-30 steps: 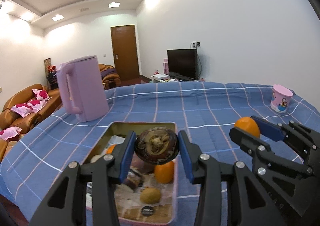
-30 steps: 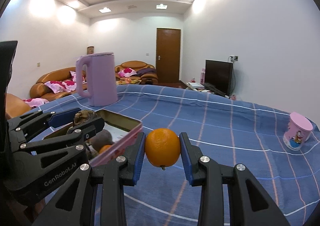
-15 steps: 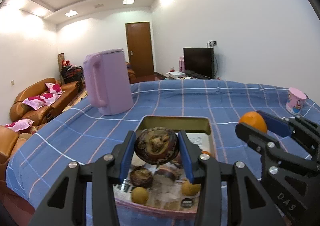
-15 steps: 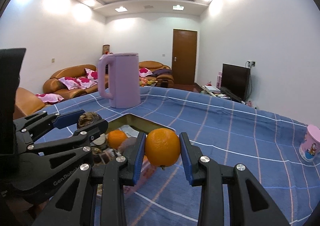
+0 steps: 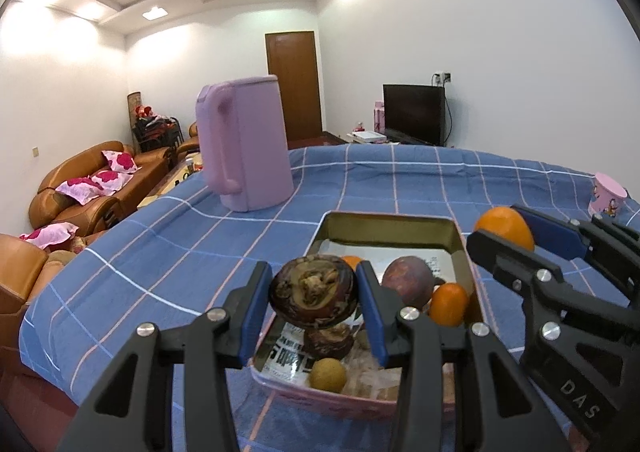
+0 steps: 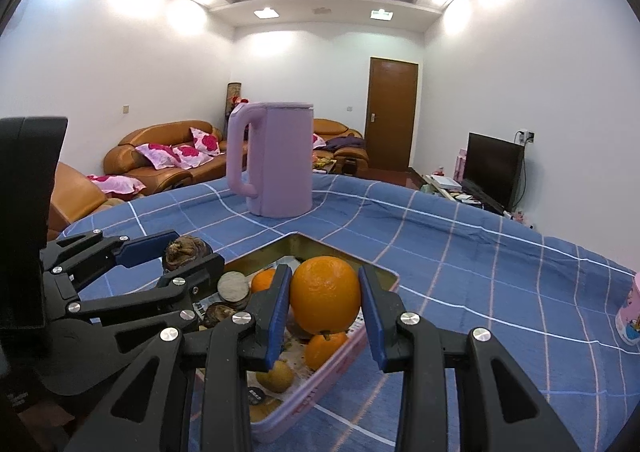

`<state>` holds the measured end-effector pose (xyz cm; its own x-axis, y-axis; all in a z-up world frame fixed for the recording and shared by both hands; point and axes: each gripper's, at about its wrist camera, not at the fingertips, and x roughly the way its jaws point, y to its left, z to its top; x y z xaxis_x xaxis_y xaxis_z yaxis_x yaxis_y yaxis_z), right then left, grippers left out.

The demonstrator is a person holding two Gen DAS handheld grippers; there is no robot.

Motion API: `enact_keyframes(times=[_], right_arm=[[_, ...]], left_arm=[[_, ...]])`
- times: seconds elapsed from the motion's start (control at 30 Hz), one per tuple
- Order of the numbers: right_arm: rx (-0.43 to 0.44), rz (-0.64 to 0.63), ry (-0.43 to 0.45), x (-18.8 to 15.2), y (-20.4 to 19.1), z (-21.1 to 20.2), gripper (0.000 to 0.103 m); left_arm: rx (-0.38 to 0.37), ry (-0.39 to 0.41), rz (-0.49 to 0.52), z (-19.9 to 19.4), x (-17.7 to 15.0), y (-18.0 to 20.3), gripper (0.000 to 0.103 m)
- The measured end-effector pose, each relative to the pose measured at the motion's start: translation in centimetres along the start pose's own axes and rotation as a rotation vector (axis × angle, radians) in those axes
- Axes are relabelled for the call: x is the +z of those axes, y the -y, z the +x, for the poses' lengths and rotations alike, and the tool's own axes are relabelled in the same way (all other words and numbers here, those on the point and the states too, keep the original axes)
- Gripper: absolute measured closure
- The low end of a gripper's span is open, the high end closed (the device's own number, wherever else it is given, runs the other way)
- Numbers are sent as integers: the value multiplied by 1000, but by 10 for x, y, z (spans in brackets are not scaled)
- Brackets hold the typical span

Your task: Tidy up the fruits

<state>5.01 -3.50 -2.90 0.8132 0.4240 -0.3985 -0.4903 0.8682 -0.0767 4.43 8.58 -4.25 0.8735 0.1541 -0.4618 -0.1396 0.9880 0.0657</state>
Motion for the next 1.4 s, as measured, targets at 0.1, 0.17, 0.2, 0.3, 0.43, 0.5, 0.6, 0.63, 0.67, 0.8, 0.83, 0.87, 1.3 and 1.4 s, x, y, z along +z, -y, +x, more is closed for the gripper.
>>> enact_keyframes(times=[0.1,0.17,0.2,0.3,0.43,0.5,0.6,0.63,0.67,0.8,0.83,0.87,1.3,1.4], right_arm=[[11,-7,-28,-3,-4,8,67],[18,-12,-54,-5,-7,14,67],[23,-14,-67,-7,-9,16,67],[37,-19,-114,-10,-13,26,67],[53,-20,-162,-15,-16,32,67],[55,-15,-182,-17,-15,35,67],[63,-4,-196,-18,-13,37,66],[66,-2,-205,-19,-13,38,66],[63,2,-209,-19,-12,38,66],[61,9,-210,-20,-10,37,62],[55,10,-211,-20,-10,37,60],[52,12,-210,-20,-9,37,59],[-31,67,-84,-12,8,-2,47],[-51,74,-62,-10,11,-12,47]], left_arm=[[2,-21,-5,4,-3,-5,58],[1,-39,-10,8,-5,-7,58],[1,-49,-11,9,-7,-8,58],[2,-70,-15,15,-11,-11,58],[-3,-96,-16,20,-15,-13,58],[-4,-108,-13,22,-17,-12,58],[0,-119,-12,24,-19,-11,57],[-2,-123,-10,25,-19,-11,57],[-4,-125,-10,25,-19,-11,57],[1,-130,-5,24,-20,-10,55],[4,-130,-8,24,-20,-11,54],[4,-129,-11,23,-19,-11,51],[5,-33,-28,-7,-7,-12,26],[5,-19,-30,-12,-6,-11,26]])
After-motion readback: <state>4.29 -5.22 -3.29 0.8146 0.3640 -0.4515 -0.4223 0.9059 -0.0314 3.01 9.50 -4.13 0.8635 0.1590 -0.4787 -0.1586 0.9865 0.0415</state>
